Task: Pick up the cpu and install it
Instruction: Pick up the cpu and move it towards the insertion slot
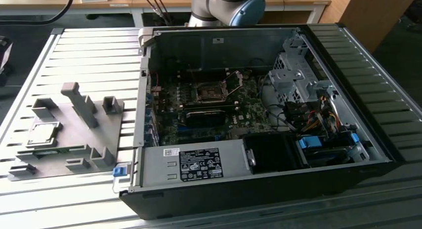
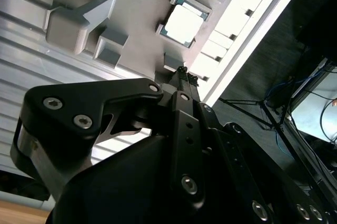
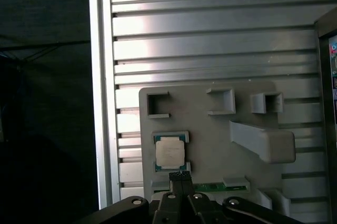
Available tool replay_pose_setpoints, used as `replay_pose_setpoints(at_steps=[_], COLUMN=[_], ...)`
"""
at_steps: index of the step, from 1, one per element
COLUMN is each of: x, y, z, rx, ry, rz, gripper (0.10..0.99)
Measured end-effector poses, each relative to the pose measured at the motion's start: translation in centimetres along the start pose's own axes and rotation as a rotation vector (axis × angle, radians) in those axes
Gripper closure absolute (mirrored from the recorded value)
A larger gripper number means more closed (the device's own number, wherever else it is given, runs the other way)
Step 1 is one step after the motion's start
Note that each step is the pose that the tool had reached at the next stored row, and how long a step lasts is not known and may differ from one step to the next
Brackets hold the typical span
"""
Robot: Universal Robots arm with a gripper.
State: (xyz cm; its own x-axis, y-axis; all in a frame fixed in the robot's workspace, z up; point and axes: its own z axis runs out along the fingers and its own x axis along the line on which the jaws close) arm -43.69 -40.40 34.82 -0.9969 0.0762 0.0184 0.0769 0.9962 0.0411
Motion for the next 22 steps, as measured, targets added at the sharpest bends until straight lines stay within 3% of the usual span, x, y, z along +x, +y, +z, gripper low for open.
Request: replay_pose_setpoints(at_steps=[22], x=[-0.01], y=[-0.04], z=[0.79], rx=[0.0], ry=[0.0007], rz=[0.0], gripper=[0.98])
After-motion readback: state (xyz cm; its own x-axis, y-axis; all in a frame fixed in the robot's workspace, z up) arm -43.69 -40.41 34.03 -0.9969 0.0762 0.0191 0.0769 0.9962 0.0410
